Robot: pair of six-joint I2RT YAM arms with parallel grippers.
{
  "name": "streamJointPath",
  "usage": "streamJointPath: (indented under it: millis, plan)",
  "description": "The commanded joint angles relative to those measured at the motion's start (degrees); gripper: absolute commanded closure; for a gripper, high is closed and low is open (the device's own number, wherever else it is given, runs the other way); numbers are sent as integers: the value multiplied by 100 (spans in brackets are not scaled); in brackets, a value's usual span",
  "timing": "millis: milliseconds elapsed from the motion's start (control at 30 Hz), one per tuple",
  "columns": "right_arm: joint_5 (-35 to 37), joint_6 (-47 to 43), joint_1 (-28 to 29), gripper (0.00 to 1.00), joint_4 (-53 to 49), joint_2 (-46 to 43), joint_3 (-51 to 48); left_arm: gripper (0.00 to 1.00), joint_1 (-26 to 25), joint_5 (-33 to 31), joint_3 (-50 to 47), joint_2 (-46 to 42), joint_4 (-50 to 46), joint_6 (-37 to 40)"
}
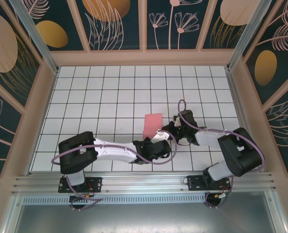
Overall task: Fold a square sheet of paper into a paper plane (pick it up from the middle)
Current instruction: Third fold the triangle at the center of the table.
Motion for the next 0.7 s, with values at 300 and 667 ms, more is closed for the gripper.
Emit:
streamJointPath:
  millis: [300,667]
  plan:
    - [222,-890,-181,71,-941,-446,437,100,232,664,-778,-801,799,-196]
    - [127,-2147,-418,75,-1772,-204,1469,100,823,2192,-1434,-1353,1468,-195]
